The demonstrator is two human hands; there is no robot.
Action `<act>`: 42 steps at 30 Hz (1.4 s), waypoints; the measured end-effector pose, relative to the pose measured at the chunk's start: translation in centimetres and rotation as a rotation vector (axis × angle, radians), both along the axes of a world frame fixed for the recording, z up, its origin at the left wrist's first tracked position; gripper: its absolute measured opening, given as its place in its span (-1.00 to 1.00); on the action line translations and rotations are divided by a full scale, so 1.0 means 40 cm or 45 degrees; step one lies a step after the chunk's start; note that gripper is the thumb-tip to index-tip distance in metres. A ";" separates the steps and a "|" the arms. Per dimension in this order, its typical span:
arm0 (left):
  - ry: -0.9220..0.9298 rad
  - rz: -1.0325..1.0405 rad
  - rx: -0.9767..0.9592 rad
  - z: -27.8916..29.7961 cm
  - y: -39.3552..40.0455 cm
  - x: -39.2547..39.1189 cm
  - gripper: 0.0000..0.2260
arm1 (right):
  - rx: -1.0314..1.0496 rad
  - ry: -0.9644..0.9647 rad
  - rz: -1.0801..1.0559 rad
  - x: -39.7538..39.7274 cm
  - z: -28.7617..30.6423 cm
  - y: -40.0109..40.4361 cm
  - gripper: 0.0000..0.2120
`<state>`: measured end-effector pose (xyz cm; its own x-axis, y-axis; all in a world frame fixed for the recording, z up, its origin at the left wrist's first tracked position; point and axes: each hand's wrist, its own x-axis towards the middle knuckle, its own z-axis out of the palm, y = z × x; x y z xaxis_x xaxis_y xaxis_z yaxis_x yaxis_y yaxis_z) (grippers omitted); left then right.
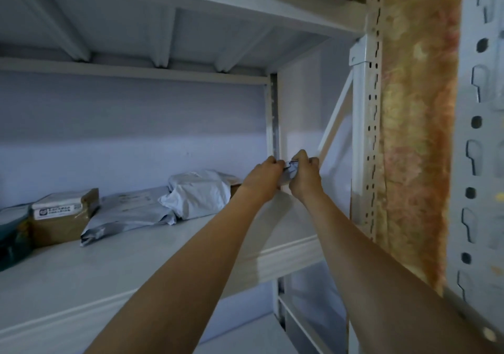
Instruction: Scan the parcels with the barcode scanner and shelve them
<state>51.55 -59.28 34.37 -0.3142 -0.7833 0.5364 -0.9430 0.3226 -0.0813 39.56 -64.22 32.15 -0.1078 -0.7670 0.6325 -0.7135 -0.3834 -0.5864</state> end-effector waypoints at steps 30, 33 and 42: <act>-0.296 0.398 0.045 -0.082 -0.083 0.026 -0.65 | 0.615 0.694 0.168 0.079 -0.004 -0.160 -0.49; -0.264 0.401 0.067 -0.090 -0.101 0.038 -0.72 | 0.628 0.689 0.149 0.098 -0.013 -0.184 -0.45; -0.168 0.419 0.149 -0.081 -0.093 0.061 -0.70 | 0.740 0.809 0.040 0.107 -0.022 -0.225 -0.30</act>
